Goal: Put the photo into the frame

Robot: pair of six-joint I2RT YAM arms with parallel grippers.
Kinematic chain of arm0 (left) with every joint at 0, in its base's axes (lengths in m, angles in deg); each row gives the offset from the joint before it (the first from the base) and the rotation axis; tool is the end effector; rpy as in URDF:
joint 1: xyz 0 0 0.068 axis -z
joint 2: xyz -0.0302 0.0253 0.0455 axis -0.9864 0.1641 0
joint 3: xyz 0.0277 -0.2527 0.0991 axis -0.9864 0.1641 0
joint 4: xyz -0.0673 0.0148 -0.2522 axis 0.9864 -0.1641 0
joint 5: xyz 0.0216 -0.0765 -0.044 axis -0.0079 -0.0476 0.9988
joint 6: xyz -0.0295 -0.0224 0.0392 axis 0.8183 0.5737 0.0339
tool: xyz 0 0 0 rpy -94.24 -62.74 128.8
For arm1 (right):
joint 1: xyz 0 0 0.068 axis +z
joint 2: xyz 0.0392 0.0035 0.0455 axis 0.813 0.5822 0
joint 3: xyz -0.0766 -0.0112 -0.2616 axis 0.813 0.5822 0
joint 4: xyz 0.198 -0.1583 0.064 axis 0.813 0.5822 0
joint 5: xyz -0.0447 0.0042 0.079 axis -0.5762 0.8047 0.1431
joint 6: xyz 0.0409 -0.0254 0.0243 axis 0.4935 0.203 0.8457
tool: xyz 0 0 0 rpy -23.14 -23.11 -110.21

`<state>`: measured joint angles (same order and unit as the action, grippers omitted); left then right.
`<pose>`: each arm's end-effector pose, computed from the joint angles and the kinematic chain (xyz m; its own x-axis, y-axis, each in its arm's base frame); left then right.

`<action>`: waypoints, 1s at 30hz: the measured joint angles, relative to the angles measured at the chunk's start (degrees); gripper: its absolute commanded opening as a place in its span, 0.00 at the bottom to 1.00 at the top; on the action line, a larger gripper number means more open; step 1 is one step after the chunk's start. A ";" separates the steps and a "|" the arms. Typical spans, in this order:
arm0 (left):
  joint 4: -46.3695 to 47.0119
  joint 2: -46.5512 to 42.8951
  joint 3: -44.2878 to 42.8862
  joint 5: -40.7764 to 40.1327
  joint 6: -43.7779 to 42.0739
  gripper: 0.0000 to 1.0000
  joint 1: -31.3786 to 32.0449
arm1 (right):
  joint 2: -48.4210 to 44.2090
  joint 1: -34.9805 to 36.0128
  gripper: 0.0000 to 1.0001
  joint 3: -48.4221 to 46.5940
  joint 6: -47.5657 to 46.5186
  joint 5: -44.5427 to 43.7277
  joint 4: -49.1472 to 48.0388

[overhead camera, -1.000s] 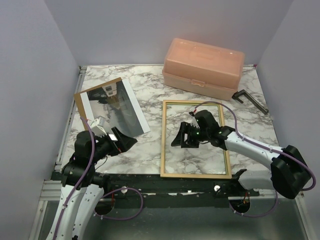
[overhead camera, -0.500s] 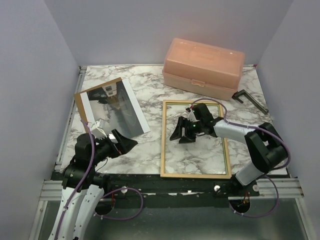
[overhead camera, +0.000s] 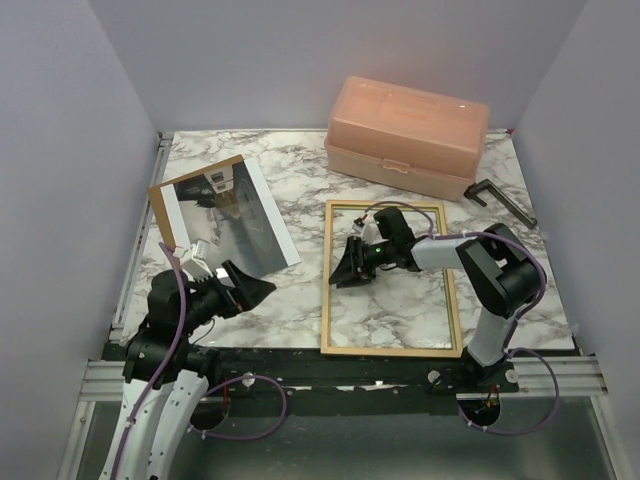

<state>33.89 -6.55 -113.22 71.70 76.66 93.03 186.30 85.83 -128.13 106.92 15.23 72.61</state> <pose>0.0746 -0.0325 0.2700 -0.6981 -0.5229 -0.4891 0.1102 0.5965 -0.7950 0.2694 0.1950 0.1217 -0.9947 -0.0479 -0.0913 -0.1029 0.5172 0.8497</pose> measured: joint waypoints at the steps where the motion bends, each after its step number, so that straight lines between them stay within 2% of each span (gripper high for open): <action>1: 0.00 -0.17 0.02 0.02 0.13 0.94 0.00 | 0.17 0.00 0.37 0.02 0.46 0.72 -0.94; 7: 0.09 -0.79 1.27 0.09 0.52 0.94 0.00 | 0.33 0.00 0.05 0.04 1.95 2.78 -3.80; 9: 0.24 -0.87 1.77 0.20 0.63 0.94 0.00 | 0.24 0.00 0.00 0.20 2.29 2.80 -4.15; 15: 0.50 -0.92 2.82 0.48 0.85 0.94 0.00 | -4.37 0.00 0.00 3.91 2.95 1.05 -3.93; 22: 0.52 -1.03 3.26 0.87 0.83 0.94 0.02 | -20.98 0.00 0.01 11.39 2.60 -4.11 1.62; 24: 0.52 -1.07 3.28 0.98 0.81 0.94 0.00 | -27.08 0.00 0.08 14.34 2.47 -5.99 3.72; 25: 0.55 -1.09 3.30 1.03 0.81 0.94 0.00 | -29.79 0.00 0.22 15.69 2.40 -6.80 5.11; 27: 0.70 -1.07 3.41 1.05 0.81 0.94 0.00 | -34.91 0.00 0.45 18.23 1.77 -8.57 8.52; 30: 1.40 -1.03 3.78 1.09 0.81 0.94 0.00 | -39.23 0.00 0.64 20.11 0.55 -11.32 13.77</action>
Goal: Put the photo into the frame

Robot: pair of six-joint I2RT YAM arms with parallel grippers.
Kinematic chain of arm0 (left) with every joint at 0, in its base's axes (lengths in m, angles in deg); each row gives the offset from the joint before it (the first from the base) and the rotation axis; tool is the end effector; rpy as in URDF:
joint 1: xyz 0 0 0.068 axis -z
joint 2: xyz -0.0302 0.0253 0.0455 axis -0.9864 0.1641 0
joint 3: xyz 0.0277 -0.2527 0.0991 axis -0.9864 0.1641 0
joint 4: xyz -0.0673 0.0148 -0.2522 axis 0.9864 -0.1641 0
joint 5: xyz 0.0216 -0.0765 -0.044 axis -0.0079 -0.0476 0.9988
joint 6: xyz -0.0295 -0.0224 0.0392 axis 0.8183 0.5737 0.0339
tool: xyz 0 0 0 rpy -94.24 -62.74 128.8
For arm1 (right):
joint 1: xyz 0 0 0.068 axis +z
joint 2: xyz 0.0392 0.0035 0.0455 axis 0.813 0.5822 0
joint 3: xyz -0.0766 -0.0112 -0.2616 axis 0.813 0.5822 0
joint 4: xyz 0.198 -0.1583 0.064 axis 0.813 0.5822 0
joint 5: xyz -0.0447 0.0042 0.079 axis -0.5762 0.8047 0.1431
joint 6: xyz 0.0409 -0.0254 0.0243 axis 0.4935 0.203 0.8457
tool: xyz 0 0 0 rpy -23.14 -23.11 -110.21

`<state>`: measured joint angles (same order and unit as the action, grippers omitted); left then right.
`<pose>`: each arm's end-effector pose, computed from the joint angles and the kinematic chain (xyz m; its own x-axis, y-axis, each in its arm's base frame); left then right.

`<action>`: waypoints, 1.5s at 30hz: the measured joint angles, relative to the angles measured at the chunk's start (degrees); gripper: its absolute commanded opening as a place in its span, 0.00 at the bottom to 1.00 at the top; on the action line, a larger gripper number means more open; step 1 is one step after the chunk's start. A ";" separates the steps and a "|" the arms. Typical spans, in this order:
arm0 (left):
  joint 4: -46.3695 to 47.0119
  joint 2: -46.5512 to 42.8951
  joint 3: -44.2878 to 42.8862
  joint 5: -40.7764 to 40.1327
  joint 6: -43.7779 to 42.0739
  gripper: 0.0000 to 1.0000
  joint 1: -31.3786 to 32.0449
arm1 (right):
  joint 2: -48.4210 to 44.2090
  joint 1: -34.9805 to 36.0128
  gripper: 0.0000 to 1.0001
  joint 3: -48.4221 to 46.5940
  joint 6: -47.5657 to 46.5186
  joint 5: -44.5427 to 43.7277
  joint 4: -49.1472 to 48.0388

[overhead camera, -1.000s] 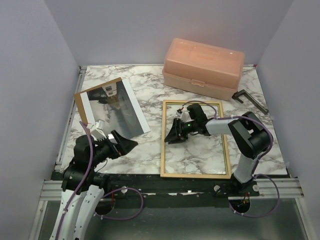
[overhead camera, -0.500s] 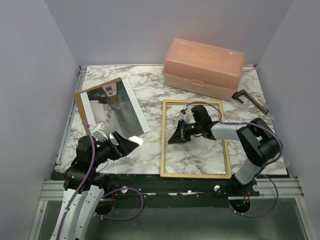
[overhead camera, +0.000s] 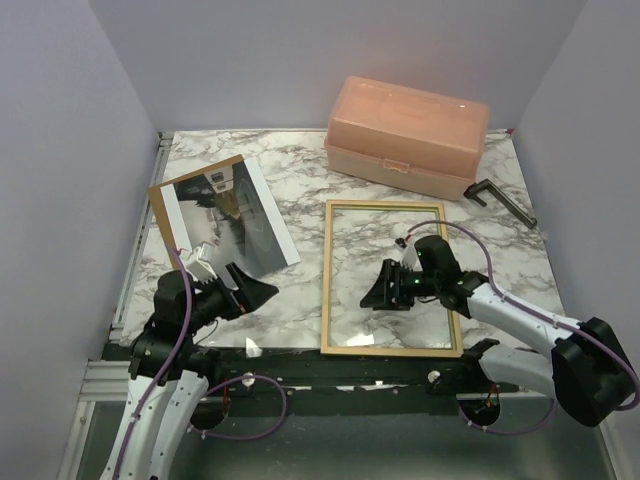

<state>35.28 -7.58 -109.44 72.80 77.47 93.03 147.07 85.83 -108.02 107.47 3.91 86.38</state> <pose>0.0777 -0.0339 0.2527 -0.7205 -0.5201 -0.4588 0.0906 0.5853 -0.8057 0.1701 0.1280 0.1772 -0.9684 0.0798 -0.2363 -0.1441 0.5944 0.7912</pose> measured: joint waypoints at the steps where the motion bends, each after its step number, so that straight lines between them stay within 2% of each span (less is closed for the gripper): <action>1: 0.26 0.13 0.09 0.04 0.00 0.94 0.00 | -0.63 0.00 0.69 0.11 -0.35 -0.76 1.33; 6: 1.36 1.49 0.28 0.42 -0.04 0.94 0.00 | -0.17 -0.02 0.71 -1.70 -3.69 -7.67 8.94; 11: 1.64 1.95 0.33 0.44 -0.24 0.94 0.00 | 6.86 -2.03 0.71 -8.76 -7.89 -9.77 11.78; 18: 1.62 1.95 0.39 0.61 -0.24 0.94 0.00 | 20.76 -11.19 0.69 -14.23 -12.83 -0.52 8.41; 22: 1.66 1.95 0.39 0.68 -0.26 0.94 0.00 | 29.07 -13.60 0.67 -17.46 -14.58 6.05 6.32; 26: 1.75 1.95 0.48 0.81 -0.26 0.94 0.00 | 34.64 -13.66 0.58 -21.16 -14.51 12.24 2.60; 29: 1.97 1.95 0.68 0.81 -0.26 0.94 0.00 | 37.46 -13.62 0.57 -23.10 -13.07 15.37 -0.98; 38: 2.56 2.34 0.94 0.90 -0.31 0.94 0.00 | 44.30 -13.27 0.48 -24.98 -8.04 19.74 -10.25; 43: 2.54 2.29 0.94 0.94 -0.31 0.94 0.00 | 46.77 -11.34 0.38 -25.81 -6.75 20.59 -12.24; 45: 2.56 2.25 0.94 0.98 -0.31 0.94 0.00 | 47.23 -10.23 0.31 -25.99 -6.21 20.87 -12.92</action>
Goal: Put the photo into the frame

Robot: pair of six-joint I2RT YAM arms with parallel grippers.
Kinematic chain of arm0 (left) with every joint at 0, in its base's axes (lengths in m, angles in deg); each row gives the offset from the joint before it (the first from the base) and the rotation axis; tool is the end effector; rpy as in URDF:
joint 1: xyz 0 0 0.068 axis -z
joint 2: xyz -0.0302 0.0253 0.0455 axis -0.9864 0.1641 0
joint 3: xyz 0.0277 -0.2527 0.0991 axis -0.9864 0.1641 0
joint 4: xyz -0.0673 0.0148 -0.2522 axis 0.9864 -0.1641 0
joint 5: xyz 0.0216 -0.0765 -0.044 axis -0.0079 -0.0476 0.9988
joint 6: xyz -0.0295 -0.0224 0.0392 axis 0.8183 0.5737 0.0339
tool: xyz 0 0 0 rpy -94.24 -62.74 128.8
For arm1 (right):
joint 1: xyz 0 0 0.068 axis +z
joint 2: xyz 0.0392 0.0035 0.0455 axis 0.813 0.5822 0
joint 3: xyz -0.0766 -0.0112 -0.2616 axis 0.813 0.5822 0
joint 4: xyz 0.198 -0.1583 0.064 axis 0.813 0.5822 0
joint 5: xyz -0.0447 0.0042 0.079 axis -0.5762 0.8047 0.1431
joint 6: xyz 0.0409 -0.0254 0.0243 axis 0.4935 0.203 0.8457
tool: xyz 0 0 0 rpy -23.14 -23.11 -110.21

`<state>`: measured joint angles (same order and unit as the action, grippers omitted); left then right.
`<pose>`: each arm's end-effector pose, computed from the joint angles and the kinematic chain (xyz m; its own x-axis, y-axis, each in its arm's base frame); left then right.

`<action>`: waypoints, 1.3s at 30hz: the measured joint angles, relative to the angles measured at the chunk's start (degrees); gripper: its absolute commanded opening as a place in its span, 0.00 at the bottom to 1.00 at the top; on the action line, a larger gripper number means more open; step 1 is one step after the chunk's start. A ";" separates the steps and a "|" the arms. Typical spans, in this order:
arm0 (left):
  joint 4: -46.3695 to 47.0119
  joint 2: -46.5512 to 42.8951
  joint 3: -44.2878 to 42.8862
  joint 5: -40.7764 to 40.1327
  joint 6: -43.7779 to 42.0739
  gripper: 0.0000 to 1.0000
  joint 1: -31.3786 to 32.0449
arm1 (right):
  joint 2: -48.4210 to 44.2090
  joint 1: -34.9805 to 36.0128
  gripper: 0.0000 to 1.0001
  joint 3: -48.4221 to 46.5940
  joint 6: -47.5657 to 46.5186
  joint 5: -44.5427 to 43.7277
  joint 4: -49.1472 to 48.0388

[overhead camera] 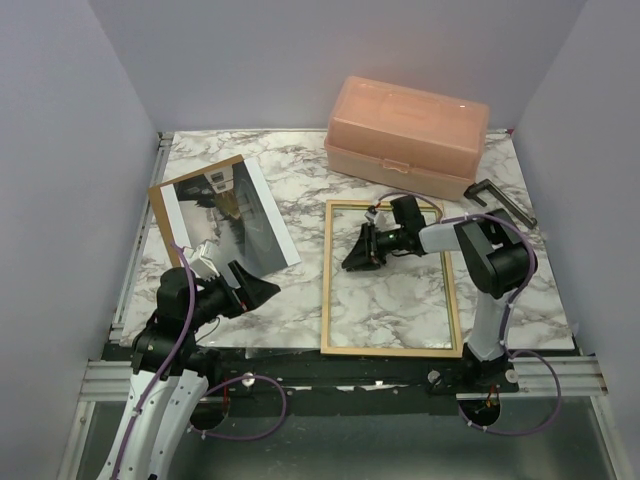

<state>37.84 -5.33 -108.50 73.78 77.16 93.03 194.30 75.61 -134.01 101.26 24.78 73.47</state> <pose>0.0857 -0.0362 0.2491 -0.7335 -0.5078 -0.4518 0.0936 0.5828 -0.8072 0.3186 0.1554 0.1040 -0.9969 -0.0157 -0.0774 -0.0764 0.4399 0.8948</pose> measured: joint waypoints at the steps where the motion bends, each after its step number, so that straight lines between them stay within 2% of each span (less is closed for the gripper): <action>1: 0.00 -0.04 0.00 0.02 0.00 0.94 0.00 | 0.09 0.33 0.28 -0.02 0.31 0.09 -0.39; 6: -0.02 -0.04 0.00 0.07 0.00 0.94 0.00 | 0.04 1.18 0.12 -0.02 1.73 0.26 -1.75; 11: 0.00 -0.04 0.02 0.07 0.02 0.94 0.00 | -1.64 1.18 0.03 0.04 2.47 0.20 -1.75; 14: -0.02 -0.04 0.02 0.09 0.02 0.94 0.00 | -4.81 1.18 0.00 0.13 2.47 0.02 -0.96; 21: -0.02 -0.04 0.04 0.57 0.02 0.94 0.00 | -17.62 1.18 0.00 -0.98 0.04 -3.50 7.56; 28: -0.02 2.67 0.04 1.46 -0.22 0.94 0.00 | -28.81 1.18 0.00 -11.96 -5.35 -12.63 24.46; 34: 0.17 9.01 0.04 1.66 -0.61 0.94 0.48 | -37.22 1.18 0.00 -21.57 -7.37 -21.22 34.32; 39: -0.02 16.76 -0.24 -0.42 -1.07 0.93 4.59 | -42.12 1.18 0.00 -26.21 -8.09 -27.10 39.78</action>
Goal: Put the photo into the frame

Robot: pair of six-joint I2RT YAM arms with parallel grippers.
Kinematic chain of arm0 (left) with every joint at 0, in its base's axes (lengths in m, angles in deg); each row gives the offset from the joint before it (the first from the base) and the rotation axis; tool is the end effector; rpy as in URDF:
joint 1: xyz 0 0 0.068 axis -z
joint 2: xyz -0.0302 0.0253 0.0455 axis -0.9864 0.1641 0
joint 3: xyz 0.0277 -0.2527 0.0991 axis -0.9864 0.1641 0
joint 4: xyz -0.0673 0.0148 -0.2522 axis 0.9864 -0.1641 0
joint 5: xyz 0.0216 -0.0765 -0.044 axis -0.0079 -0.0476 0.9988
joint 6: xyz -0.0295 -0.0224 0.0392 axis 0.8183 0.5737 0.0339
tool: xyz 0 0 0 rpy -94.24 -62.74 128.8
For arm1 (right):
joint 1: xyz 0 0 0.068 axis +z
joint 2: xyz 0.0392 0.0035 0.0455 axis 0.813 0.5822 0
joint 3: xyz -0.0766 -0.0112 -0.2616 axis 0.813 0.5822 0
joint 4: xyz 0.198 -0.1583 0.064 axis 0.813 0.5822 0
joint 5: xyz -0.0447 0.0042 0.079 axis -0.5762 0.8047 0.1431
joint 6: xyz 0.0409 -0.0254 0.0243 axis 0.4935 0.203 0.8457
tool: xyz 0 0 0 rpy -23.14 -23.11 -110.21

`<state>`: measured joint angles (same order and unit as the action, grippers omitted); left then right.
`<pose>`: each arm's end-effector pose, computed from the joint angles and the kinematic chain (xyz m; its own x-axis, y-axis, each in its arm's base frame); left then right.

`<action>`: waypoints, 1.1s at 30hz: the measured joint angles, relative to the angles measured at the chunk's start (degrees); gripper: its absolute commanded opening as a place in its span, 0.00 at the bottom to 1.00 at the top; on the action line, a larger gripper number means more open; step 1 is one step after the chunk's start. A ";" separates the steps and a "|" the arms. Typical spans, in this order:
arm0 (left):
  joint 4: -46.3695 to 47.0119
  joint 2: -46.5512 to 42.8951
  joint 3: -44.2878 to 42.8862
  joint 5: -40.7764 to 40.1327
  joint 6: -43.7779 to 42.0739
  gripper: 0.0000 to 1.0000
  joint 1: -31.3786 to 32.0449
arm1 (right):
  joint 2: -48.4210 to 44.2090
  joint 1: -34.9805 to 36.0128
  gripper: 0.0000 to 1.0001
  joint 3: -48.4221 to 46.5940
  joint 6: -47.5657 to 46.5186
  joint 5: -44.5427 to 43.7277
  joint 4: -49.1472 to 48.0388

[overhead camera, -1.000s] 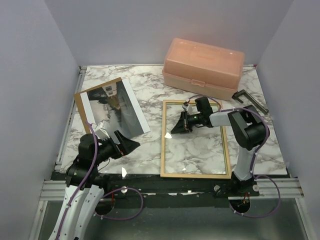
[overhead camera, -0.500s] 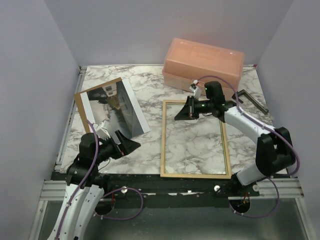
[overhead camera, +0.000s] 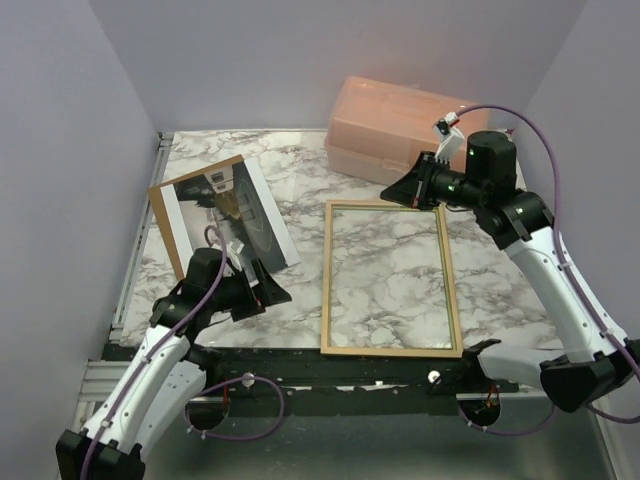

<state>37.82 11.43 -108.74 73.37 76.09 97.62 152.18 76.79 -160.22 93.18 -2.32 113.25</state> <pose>0.1172 -0.0533 0.2240 -0.8695 -0.4084 -0.2777 -0.0644 0.6513 -0.7561 0.2323 0.1144 0.4170 -0.6927 0.1913 -0.6953 -0.4575 0.6287 0.6288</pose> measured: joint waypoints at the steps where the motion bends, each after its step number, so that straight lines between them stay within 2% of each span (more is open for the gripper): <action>1: -0.17 1.88 -0.31 -0.70 -0.02 0.93 1.55 | -0.72 0.00 0.00 -0.61 -0.11 -1.09 0.98; 7: -0.46 14.10 -5.07 -8.50 0.37 0.90 12.87 | -4.13 0.00 0.00 -2.91 -0.17 -6.32 5.44; 13: 1.36 25.73 -9.81 -14.64 1.84 0.88 21.70 | -6.08 0.00 0.00 -7.96 -0.39 -13.09 10.47; 18: 3.50 34.01 -13.29 -18.67 3.10 0.81 27.76 | -7.96 0.00 0.00 -11.65 -0.39 -19.04 14.56; 22: 5.11 40.61 -16.48 -21.31 3.80 0.74 31.65 | -9.35 0.00 0.00 -13.79 -0.39 -22.69 17.31; 29: 5.27 54.47 -23.50 -25.57 4.48 0.52 38.32 | -10.36 0.00 0.00 -15.43 -0.37 -26.16 20.68; 33: 4.83 58.86 -25.07 -27.85 5.73 0.42 40.33 | -10.75 0.00 0.00 -15.41 -0.37 -26.77 21.81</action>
<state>42.65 70.30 -133.81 45.52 81.82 137.94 141.43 76.79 -175.63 92.80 -29.10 135.06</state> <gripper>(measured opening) 0.486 0.050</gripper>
